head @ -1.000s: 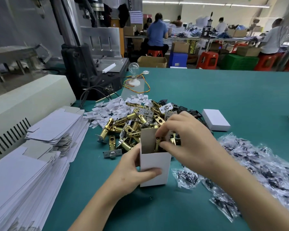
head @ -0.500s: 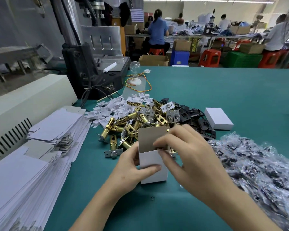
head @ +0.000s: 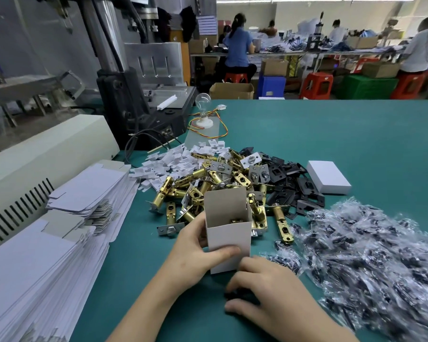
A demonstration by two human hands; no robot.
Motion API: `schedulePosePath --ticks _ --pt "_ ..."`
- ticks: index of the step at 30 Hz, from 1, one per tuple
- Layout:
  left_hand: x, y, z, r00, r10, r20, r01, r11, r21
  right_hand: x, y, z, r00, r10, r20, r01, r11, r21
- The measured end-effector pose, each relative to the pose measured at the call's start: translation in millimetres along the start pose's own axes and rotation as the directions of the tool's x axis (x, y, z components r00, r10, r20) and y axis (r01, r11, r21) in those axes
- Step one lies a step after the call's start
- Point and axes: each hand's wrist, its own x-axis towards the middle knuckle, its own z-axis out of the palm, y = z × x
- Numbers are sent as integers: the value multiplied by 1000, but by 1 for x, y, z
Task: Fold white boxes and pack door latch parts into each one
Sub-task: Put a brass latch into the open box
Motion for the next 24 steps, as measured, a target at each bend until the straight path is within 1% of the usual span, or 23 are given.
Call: schedulePosePath --ticks 2,3,6,8,10,12,14,15,16,17,19,20,21,22,24 --pt "0 1 0 1000 -5 -3 5 1000 5 0 0 1 999 -33 -14 33 999 -21" --pt "0 1 0 1000 -8 -4 8 1000 5 0 -1 1 1000 -21 4 21 999 -47" --pt "0 3 1 1000 -8 -5 8 1000 -2 2 -1 1 996 -54 -70 41 985 -166" --pt "-1 4 0 1000 0 -5 0 1000 0 1 3 3 990 -88 -112 70 985 -156" --pt "-1 4 0 1000 3 1 -3 1000 -6 0 9 2 983 -71 -170 52 992 -115" --pt "-1 3 0 1000 -1 2 1 1000 -2 -1 16 -3 952 5 -307 -23 998 -55" --pt "-1 3 -1 1000 16 2 -16 1000 12 3 24 -16 877 151 -456 -101 986 133" --pt "-1 4 -1 1000 30 3 -30 999 20 8 28 -24 848 228 -479 -123 963 242" --pt "-1 5 -2 999 43 11 -43 999 20 14 32 -32 843 287 -455 -141 934 328" --pt "0 6 -3 999 52 16 -52 999 8 22 35 -39 871 313 -378 -159 908 387" --pt "1 8 -5 998 64 -4 -64 997 -38 39 39 -50 951 271 -150 -171 863 475" --pt "2 9 -7 997 68 -31 -70 995 -67 46 40 -52 971 229 -68 -163 843 512" --pt "3 10 -10 995 69 -75 -77 991 -108 51 39 -53 982 187 -32 -142 837 528" --pt "4 12 -15 988 73 -135 -94 983 -156 54 39 -51 987 154 -38 -112 851 514" --pt "13 19 -30 948 93 -304 -150 974 -169 53 40 -47 990 101 -96 -46 888 458"
